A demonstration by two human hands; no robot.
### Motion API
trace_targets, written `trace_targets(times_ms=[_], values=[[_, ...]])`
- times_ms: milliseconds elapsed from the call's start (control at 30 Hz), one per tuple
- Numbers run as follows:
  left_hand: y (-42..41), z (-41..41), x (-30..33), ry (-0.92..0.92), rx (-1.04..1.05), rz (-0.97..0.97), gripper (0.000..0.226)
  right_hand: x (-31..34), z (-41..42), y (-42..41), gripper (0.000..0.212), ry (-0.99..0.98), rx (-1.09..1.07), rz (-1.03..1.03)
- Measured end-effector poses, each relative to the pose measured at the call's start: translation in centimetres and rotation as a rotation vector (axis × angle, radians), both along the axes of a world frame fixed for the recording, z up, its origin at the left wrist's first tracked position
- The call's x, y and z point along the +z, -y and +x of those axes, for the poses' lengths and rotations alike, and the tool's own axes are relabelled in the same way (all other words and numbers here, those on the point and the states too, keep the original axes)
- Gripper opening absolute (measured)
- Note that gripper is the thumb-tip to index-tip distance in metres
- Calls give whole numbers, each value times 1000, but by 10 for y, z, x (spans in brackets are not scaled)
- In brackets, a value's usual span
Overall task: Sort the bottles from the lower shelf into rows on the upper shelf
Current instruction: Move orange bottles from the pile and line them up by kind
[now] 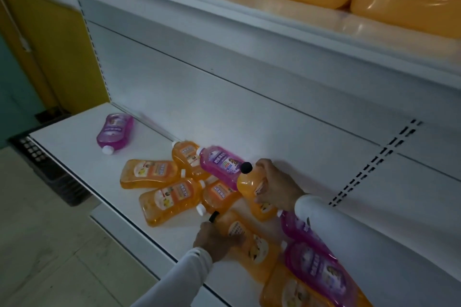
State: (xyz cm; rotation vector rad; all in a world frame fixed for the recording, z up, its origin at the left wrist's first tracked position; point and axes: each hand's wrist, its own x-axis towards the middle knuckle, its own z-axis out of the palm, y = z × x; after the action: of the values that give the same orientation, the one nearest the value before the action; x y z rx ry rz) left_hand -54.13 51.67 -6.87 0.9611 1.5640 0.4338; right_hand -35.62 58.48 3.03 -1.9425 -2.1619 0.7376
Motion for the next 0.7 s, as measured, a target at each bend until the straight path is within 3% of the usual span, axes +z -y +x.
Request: trace_targets(times_ms=[100, 200, 267, 367, 600, 700], values=[[7, 6, 1, 179, 228, -76, 72, 1, -1, 1, 89, 1, 16, 8], [14, 9, 5, 240, 302, 25, 70, 0, -3, 6, 88, 72, 39, 35], [18, 8, 11, 236, 246, 131, 77, 0, 0, 13, 77, 60, -1, 42], [23, 1, 31, 146, 146, 263, 62, -1, 5, 27, 65, -33, -55, 9], [44, -36, 77, -37, -44, 469, 58, 18, -1, 71, 61, -168, -100, -19], [62, -58, 108, -33, -98, 512, 71, 48, -9, 92, 63, -224, -85, -19]])
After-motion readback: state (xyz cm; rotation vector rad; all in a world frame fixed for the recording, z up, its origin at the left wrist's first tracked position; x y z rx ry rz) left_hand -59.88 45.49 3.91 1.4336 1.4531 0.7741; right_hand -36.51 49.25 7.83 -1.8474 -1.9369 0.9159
